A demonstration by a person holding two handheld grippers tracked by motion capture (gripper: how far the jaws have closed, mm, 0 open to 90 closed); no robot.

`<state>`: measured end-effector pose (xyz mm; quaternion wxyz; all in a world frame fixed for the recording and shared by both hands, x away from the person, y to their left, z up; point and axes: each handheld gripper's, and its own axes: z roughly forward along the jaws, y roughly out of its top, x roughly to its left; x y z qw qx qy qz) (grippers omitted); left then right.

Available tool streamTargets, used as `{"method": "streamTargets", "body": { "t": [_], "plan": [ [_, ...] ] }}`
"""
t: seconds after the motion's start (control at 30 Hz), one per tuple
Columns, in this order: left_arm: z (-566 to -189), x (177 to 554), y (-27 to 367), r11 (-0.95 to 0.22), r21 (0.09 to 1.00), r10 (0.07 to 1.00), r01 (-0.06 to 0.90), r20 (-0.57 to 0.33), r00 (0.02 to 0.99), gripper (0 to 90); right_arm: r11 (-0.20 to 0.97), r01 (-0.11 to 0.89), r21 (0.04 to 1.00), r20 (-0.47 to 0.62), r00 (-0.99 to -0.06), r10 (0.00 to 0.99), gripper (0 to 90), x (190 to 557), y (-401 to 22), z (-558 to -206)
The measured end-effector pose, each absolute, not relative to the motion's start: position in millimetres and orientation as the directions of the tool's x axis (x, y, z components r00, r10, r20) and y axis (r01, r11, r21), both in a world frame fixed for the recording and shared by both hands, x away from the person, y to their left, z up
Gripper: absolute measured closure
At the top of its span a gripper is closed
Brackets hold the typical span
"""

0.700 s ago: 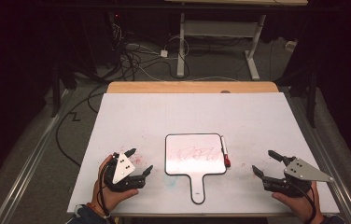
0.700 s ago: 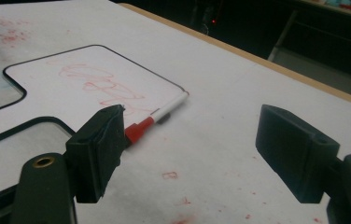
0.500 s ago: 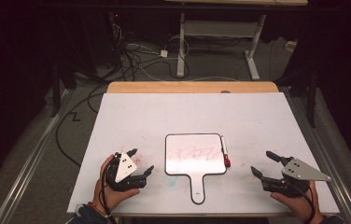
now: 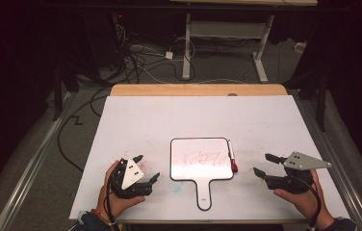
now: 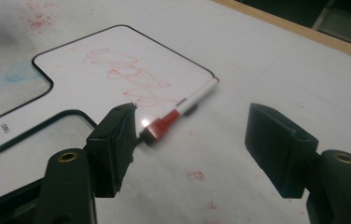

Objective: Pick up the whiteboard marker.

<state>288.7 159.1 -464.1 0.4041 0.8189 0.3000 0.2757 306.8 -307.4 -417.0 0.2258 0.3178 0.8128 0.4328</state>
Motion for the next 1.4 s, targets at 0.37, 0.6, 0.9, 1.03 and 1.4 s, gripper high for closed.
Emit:
{"method": "streamTargets", "body": {
  "t": [0.37, 0.6, 0.9, 1.03, 1.4],
  "plan": [
    [-466, 290, 157, -0.506, 0.814, 0.714, 0.284, 0.211, 0.668, 19.7, 0.412, 0.459, 0.787, 0.025, -0.692, 0.722, 37.5, 363, -281, -413],
    [-468, 290, 158, -0.512, 0.809, 0.707, 0.287, 0.208, 0.676, 19.8, 0.396, 0.577, 0.714, 0.135, -0.668, 0.732, 44.1, 399, -262, -428],
    [-470, 291, 156, -0.527, 0.799, 0.695, 0.288, 0.210, 0.688, 19.9, 0.375, 0.705, 0.602, 0.219, -0.598, 0.771, 54.9, 440, -248, -459],
    [-470, 291, 155, -0.538, 0.793, 0.687, 0.286, 0.216, 0.694, 19.9, 0.392, 0.699, 0.598, 0.197, -0.602, 0.774, 63.0, 441, -245, -460],
    [-472, 292, 154, -0.547, 0.783, 0.673, 0.295, 0.202, 0.712, 19.9, 0.428, 0.672, 0.604, 0.192, -0.644, 0.740, 81.3, 440, -241, -459]
  ]
}}
